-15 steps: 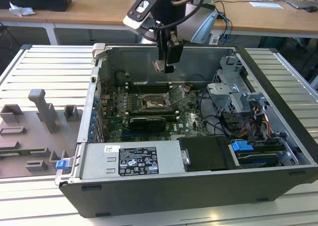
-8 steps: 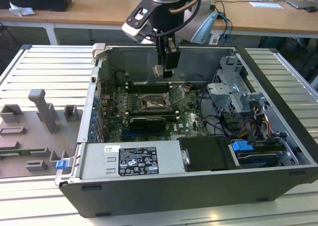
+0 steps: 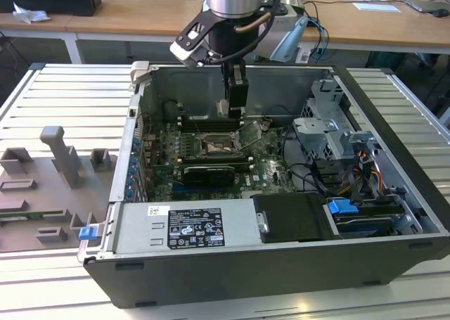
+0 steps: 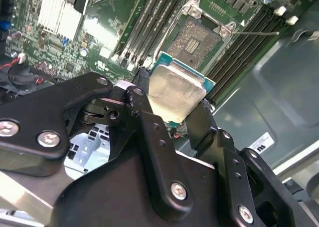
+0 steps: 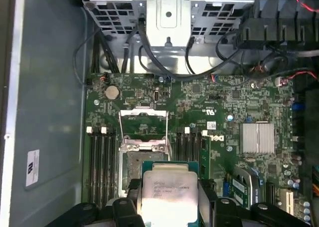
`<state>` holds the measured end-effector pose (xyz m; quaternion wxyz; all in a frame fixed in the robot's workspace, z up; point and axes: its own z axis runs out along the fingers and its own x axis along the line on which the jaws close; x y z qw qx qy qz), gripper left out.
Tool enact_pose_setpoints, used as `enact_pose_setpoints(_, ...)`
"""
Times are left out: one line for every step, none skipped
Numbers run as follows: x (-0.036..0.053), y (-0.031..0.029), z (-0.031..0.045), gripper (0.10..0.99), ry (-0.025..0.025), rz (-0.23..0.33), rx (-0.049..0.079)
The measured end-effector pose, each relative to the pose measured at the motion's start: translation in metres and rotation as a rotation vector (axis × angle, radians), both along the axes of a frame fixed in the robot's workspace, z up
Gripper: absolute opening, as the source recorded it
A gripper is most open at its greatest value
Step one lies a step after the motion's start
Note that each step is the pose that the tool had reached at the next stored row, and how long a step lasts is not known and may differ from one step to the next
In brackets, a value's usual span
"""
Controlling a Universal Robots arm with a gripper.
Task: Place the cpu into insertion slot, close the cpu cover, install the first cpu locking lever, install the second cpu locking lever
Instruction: 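Place the cpu into insertion slot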
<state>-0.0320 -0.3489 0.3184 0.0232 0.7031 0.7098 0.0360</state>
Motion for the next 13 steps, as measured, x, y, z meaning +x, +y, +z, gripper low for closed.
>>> enact_pose_setpoints(0.0, 0.0, -0.0031, 0.537, 0.0, 0.0, 0.0)
enact_pose_setpoints(0.0, 0.0001, -0.005, 0.537, 0.0, 0.0, 0.0)
enact_pose_setpoints(0.0, 0.0001, -0.0069, 0.537, 0.0, 0.0, 0.0)
enact_pose_setpoints(-0.0001, 0.0004, -0.0086, 0.537, -0.0001, 0.0, 0.0)
enact_pose_setpoints(-0.0001, 0.001, -0.0111, 0.537, -0.0003, 0.003, 0.0)
enact_pose_setpoints(0.0, 0.0018, -0.0133, 0.537, -0.0004, 0.015, 0.0)
enact_pose_setpoints(0.0, 0.0023, -0.015, 0.537, -0.0006, 0.025, 0.0)
enact_pose_setpoints(0.0, 0.0031, -0.018, 0.537, -0.0007, 0.036, 0.0)
enact_pose_setpoints(-0.0001, 0.0038, -0.0197, 0.537, -0.0006, 0.039, 0.0)
enact_pose_setpoints(-0.0001, 0.0047, -0.0216, 0.537, -0.0007, 0.04, 0.0)
enact_pose_setpoints(-0.0001, 0.0054, -0.0234, 0.537, -0.0006, 0.041, 0.0)
enact_pose_setpoints(-0.0001, 0.006, -0.0254, 0.537, -0.0007, 0.041, 0.0)
enact_pose_setpoints(-0.0001, 0.0064, -0.0291, 0.537, -0.0007, 0.041, 0.0)
